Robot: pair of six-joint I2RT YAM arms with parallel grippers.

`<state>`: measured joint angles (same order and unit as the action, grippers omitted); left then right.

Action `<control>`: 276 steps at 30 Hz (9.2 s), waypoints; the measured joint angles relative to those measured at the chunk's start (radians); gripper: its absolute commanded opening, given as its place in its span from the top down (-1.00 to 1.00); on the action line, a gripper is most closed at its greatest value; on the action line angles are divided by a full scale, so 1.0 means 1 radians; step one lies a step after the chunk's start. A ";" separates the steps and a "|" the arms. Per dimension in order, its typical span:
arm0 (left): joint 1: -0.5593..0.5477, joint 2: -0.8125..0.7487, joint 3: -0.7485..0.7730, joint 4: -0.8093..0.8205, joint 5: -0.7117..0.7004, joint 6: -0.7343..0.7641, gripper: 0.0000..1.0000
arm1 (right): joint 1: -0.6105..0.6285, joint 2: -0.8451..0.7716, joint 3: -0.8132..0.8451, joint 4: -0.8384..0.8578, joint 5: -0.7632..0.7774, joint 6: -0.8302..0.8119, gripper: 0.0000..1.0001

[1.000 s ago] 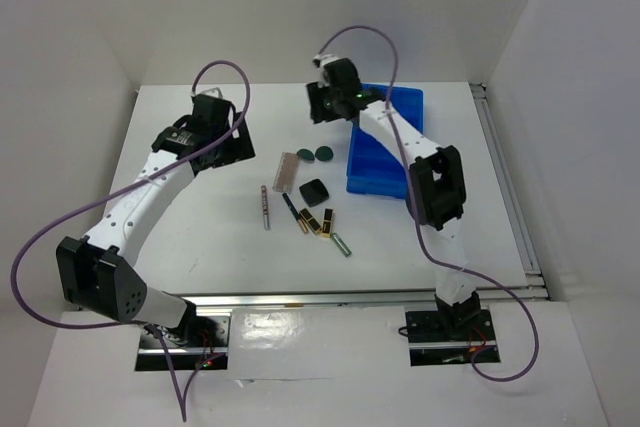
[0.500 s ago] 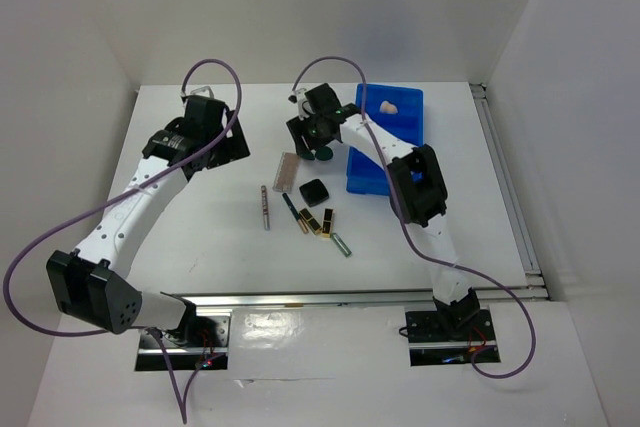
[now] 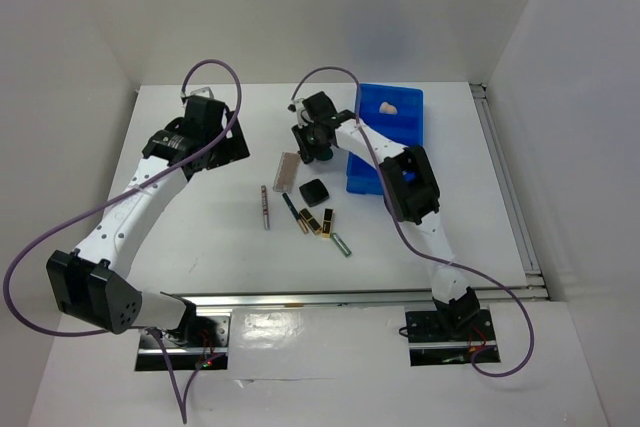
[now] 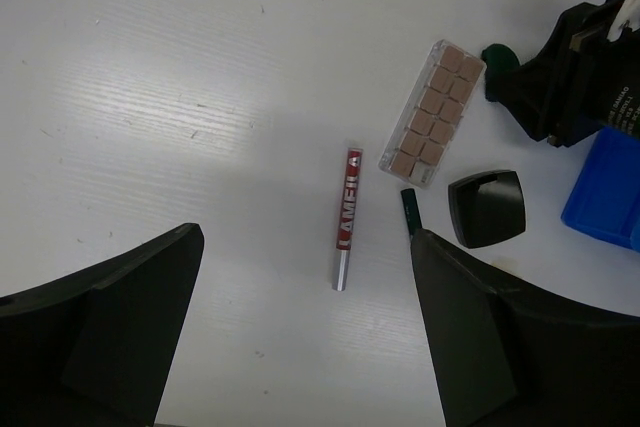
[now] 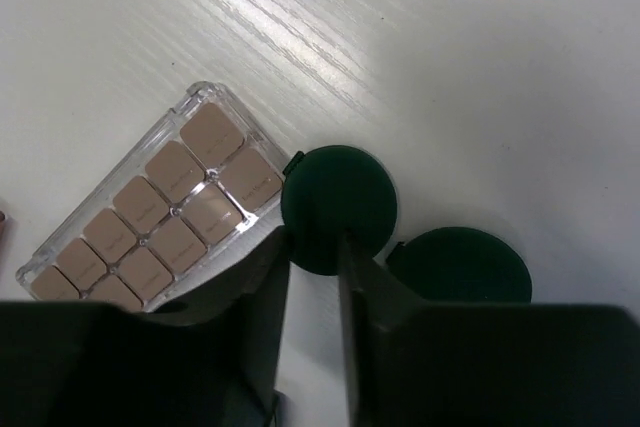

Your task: Organize the makeup

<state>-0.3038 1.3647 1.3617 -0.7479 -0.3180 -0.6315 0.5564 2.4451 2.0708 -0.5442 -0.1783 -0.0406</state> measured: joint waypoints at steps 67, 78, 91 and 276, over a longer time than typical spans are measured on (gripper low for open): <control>0.000 0.020 0.000 -0.018 0.019 0.003 -0.99 | -0.013 -0.043 0.124 -0.013 0.233 0.056 -0.04; 0.000 0.017 0.000 -0.023 0.016 0.003 -0.99 | -0.048 0.026 0.122 -0.050 0.386 0.046 -0.32; 0.000 0.017 0.000 -0.023 0.016 0.003 -0.99 | -0.048 0.067 0.115 -0.037 0.408 0.050 0.12; -0.048 0.008 0.094 0.010 -0.016 0.103 -0.99 | -0.382 -0.124 -0.042 -0.062 0.336 0.343 -0.08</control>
<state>-0.3523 1.3724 1.4555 -0.7376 -0.3344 -0.5285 0.1745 2.3211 2.0289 -0.6064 0.1574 0.3019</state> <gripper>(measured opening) 0.993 0.761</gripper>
